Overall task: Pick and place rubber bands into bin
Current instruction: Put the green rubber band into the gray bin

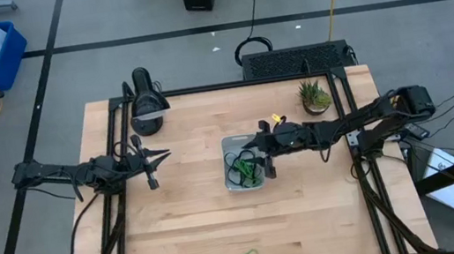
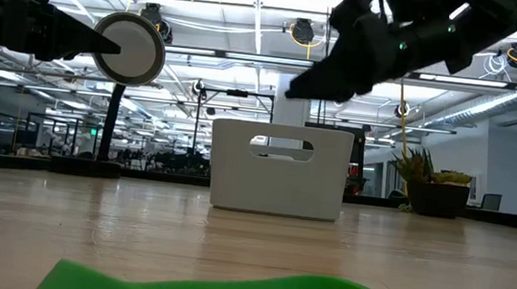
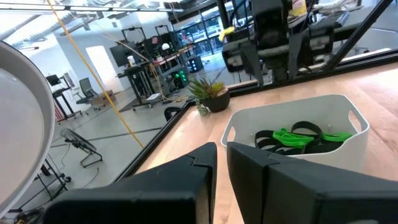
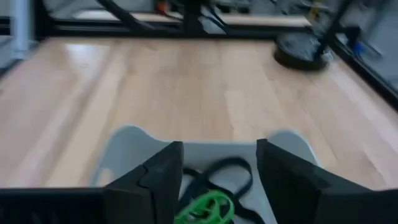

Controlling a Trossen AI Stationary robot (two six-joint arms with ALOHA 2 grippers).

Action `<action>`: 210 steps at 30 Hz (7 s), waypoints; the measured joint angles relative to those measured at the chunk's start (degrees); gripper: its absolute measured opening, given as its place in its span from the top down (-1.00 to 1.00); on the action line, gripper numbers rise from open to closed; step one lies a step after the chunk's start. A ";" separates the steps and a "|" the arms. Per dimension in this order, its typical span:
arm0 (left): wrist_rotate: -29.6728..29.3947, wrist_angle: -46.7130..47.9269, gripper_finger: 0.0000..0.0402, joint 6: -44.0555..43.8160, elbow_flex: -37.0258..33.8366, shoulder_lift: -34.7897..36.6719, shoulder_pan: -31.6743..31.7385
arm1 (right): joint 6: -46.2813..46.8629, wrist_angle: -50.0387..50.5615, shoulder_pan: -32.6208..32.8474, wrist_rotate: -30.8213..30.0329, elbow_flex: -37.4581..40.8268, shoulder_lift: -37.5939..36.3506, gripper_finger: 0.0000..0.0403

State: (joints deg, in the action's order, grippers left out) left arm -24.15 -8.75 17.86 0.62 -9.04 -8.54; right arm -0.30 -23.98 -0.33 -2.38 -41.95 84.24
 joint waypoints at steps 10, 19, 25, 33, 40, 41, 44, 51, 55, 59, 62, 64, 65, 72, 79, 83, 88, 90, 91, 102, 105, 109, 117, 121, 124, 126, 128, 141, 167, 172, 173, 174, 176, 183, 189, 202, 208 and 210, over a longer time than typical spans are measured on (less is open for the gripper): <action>0.00 0.49 0.77 -0.26 0.00 -0.14 0.01 | -3.47 -1.85 -0.55 5.40 10.20 -19.51 0.92; 0.00 0.52 0.77 -0.50 0.00 -0.48 0.01 | -1.85 -15.15 1.26 5.15 25.00 -31.31 0.99; 0.00 0.48 0.77 -0.52 0.00 -0.46 -0.01 | -1.62 -22.34 0.01 3.86 33.07 -35.25 1.00; 0.00 0.48 0.77 -0.51 0.00 -0.46 0.00 | -1.87 -22.48 -2.35 3.90 36.60 -43.33 1.00; 0.00 1.05 0.77 -0.60 0.00 -0.46 -0.02 | -1.35 -15.47 -2.18 3.99 36.84 -50.11 1.00; 0.00 1.35 0.77 -0.85 0.00 -0.46 0.00 | -1.55 -14.92 -2.18 3.99 36.87 -51.08 1.00; -0.81 2.00 0.77 -0.93 0.00 -0.46 -0.02 | -2.20 -13.77 -2.18 4.07 36.87 -53.98 1.00; -7.68 4.60 0.77 -0.05 0.04 -0.47 0.00 | -3.36 -9.91 -2.18 4.19 36.87 -56.71 1.00; -9.02 4.74 0.77 -3.95 0.07 -0.74 0.01 | -5.59 -9.97 -2.18 7.16 36.85 -56.71 1.00; -8.92 4.47 0.77 -11.64 0.07 -0.79 -0.01 | -5.91 -10.00 -2.15 7.12 36.87 -56.71 1.00; -2.74 4.48 0.81 -17.12 0.07 -2.80 -0.46 | -6.46 -9.98 -2.19 7.09 36.87 -56.71 1.00; 1.35 4.33 0.91 -20.81 0.06 -6.18 -1.73 | -6.64 -10.04 -2.20 7.05 36.85 -56.71 1.00; 2.47 3.87 0.95 -22.97 0.04 -8.64 -2.68 | -6.66 -10.04 -2.20 7.05 36.85 -56.71 1.00; 3.13 -13.82 0.98 -30.74 -0.02 -29.62 -12.33 | -6.86 -11.56 -2.20 7.00 36.85 -56.67 1.00; 0.83 -24.11 0.98 -35.52 7.00 -52.22 -21.10 | -6.93 -12.92 -2.20 6.94 36.85 -56.69 1.00; -0.19 -24.04 0.99 -37.74 15.76 -65.15 -24.86 | -7.49 -12.68 -2.20 6.94 36.89 -56.45 1.00; 1.59 -23.33 0.97 -34.42 30.61 -81.55 -27.46 | -7.87 -13.87 -2.20 6.92 38.11 -56.45 1.00; 4.25 -20.79 0.97 -33.07 36.92 -87.03 -28.15 | -7.91 -14.86 -2.20 6.92 38.27 -56.47 0.99; 5.13 -19.04 0.96 -32.58 39.86 -89.24 -28.54 | -7.91 -15.21 -2.20 6.92 38.29 -56.49 0.99; 5.60 -5.67 0.89 -31.49 62.40 -102.63 -32.40 | -6.22 -15.21 -2.20 6.93 38.42 -56.47 0.98; 4.72 -0.52 0.74 -31.49 66.33 -105.79 -34.04 | -6.20 -15.37 -2.20 6.92 38.44 -56.47 0.98; 3.94 7.55 0.44 -31.37 70.43 -109.85 -35.30 | -6.20 -17.30 -2.20 6.94 38.47 -56.46 0.98; -0.59 8.60 -0.09 -30.37 72.13 -111.75 -35.71 | -6.18 -18.98 -2.22 6.94 38.53 -56.47 0.98; 0.41 8.65 -0.18 -30.35 72.13 -111.75 -35.45 | -6.23 -19.07 -2.22 6.94 38.53 -56.47 0.98; 0.39 8.76 -0.18 -29.80 72.13 -111.75 -35.14 | -6.21 -18.99 -2.22 6.94 38.53 -56.43 0.98; 0.33 8.76 -0.17 -28.69 72.13 -111.75 -34.78 | -5.92 -18.75 -2.22 6.94 38.55 -56.43 0.98; 0.34 8.82 -0.14 -27.54 72.13 -111.75 -34.40 | -5.41 -18.38 -2.21 6.94 38.56 -56.43 0.98; 4.85 3.74 0.10 -26.72 72.39 -117.24 -32.78 | -4.46 -17.37 -2.22 6.96 38.58 -56.01 0.98; -14.49 21.62 0.99 -19.02 69.08 -94.97 -34.23 | -4.69 -17.54 -2.20 6.97 38.60 -55.87 0.98; -20.74 20.85 0.99 -23.73 59.12 -85.13 -35.93 | -4.67 -17.49 -2.20 6.97 38.60 -55.82 0.98; -22.08 20.26 0.99 -25.53 56.20 -83.00 -36.42 | -4.67 -17.47 -2.20 6.98 38.60 -55.82 0.98; -23.23 18.83 0.99 -27.14 52.88 -80.60 -36.91 | -4.65 -17.43 -2.20 6.98 38.60 -55.82 0.98; -25.61 13.58 1.00 -29.88 46.26 -76.10 -37.90 | -4.65 -17.38 -2.20 6.98 38.60 -55.82 0.98; -30.14 -6.21 1.00 -28.79 28.46 -65.25 -38.11 | -4.65 -17.36 -2.20 6.98 38.60 -55.82 0.98; -29.28 -14.52 1.00 -23.95 18.96 -61.13 -33.25 | -4.64 -16.63 -2.20 6.98 38.60 -55.22 0.98; -0.88 -22.79 1.00 -6.87 21.85 -61.13 -6.60 | -7.50 -16.09 -2.20 6.65 38.60 -53.28 0.98; 12.22 -18.71 1.00 -3.09 31.97 -68.27 0.38 | -8.93 -19.96 -2.20 0.21 38.64 -53.30 0.98; 14.97 -17.39 1.00 -2.92 35.06 -72.63 1.53 | -9.02 -21.56 -2.20 -2.24 38.64 -53.33 0.98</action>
State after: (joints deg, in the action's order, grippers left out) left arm -9.18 -26.15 14.94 35.68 -81.67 -7.02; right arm -9.31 -45.54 -2.52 -4.62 -3.31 30.91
